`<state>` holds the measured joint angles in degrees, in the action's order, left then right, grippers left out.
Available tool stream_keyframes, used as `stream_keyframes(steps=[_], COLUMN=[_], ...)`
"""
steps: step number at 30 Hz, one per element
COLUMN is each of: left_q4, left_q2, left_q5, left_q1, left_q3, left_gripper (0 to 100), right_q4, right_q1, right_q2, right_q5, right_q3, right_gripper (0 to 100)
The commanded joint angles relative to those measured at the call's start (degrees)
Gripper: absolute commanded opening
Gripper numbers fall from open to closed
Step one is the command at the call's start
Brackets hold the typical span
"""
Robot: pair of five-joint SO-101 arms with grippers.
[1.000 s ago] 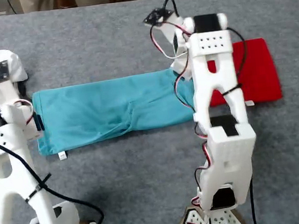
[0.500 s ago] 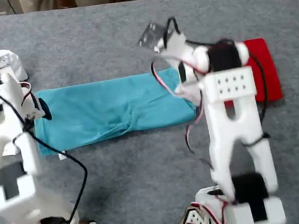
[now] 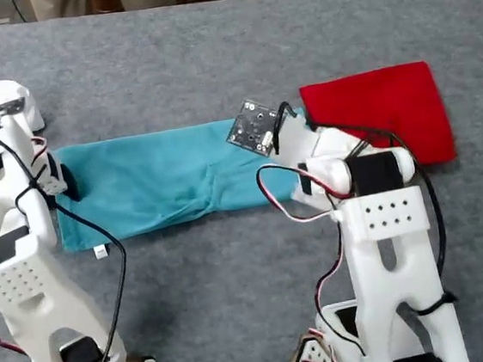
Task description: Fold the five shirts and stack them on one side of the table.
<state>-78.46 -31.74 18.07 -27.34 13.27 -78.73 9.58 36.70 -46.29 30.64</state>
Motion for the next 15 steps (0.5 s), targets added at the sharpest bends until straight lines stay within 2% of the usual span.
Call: stream_keyframes(steps=[1,10,15], left_q4=[0.44,-1.23,-1.14], left_q2=[-1.19,-6.20,-6.81], left_q5=[2.64,2.90,2.81], left_q1=[-1.23,3.16,3.34], left_q3=[2.37,2.64,2.64], left_gripper=[18,17,16], right_q4=[0.97,0.70,0.62], right_q1=[0.66,0.66,0.66], right_q2=[1.45,1.54,1.80], right_q5=[-0.26,-0.18,-0.18], right_q3=[0.04,0.04,0.04], right_gripper=[0.2,0.2,0.2])
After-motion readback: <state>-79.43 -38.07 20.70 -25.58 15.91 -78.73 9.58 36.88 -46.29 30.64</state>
